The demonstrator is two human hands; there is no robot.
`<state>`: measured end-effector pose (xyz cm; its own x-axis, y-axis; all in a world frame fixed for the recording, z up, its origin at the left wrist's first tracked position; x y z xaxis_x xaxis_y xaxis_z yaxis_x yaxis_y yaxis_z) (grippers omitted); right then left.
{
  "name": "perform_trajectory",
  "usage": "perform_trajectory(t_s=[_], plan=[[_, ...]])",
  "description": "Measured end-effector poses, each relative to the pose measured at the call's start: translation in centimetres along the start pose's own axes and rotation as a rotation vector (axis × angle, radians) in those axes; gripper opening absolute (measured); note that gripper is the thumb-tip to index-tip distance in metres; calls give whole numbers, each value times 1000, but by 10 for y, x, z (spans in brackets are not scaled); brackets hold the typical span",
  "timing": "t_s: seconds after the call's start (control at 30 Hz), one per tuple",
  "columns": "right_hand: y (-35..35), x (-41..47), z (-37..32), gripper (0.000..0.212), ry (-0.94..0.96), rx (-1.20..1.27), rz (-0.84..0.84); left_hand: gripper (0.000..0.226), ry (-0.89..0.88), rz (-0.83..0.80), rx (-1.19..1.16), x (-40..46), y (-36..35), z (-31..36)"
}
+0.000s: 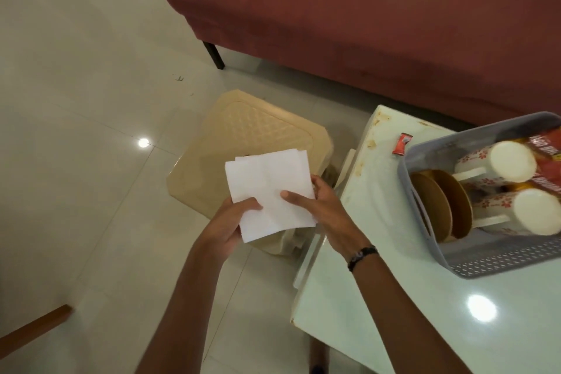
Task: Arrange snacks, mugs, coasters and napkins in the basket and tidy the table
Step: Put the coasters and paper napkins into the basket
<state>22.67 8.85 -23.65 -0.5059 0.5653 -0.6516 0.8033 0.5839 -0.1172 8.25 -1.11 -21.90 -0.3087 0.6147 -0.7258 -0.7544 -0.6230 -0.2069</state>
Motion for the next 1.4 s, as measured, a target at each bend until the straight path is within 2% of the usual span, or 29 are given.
perform_trajectory(t_s=[0.07, 0.17, 0.33, 0.43, 0.57, 0.67, 0.73, 0.83, 0.97, 1.03, 1.17, 1.33, 1.4], plan=[[24, -17, 0, 51, 41, -16, -3, 51, 27, -36, 0, -6, -27, -5], [61, -43, -1, 39, 77, -4, 76, 30, 43, -34, 24, -16, -72, -10], [114, -87, -1, 36, 115, 6, 187, 30, 67, -93, 64, -30, -142, -34], [143, -107, 6, 41, 134, -57, 364, 30, 57, -89, 85, -37, -182, -56], [177, -124, 20, 64, 146, -324, 609, 28, -30, -37, 253, -49, -236, -84], [199, -127, 25, 64, 171, -490, 718, 26, -176, 100, 534, -46, -270, -102], [212, -124, 20, 61, 195, -555, 766, 32, -271, 206, 563, -42, -289, -106], [231, -112, 7, 56, 236, -675, 734, 25, -392, 303, 555, -30, -310, -101], [246, -94, -2, 26, 338, -850, 668, 24, -458, 369, 619, -7, -327, -97], [248, -87, -2, 23, 359, -929, 681, 22, -470, 361, 677, 3, -330, -101], [253, -69, 6, 25, 327, -996, 661, 34, -573, 295, 786, 11, -331, -113], [255, -61, 20, 41, 537, -1006, 543, 52, -572, 243, 857, 15, -327, -123], [258, -60, 24, 52, 548, -1053, 459, 55, -582, 233, 888, 15, -327, -122]])
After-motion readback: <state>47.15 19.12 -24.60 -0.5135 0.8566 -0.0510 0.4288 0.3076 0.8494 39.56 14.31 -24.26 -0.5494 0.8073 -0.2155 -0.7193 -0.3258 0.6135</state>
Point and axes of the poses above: each hand's wrist, its own x-axis towards the middle knuckle, its own y-axis out of the back of the hand, z = x × y, the point moved 1 cm from there along x, towards the middle knuckle, and after that the axes turned 2 degrees about -x, right-handed, at the moved point
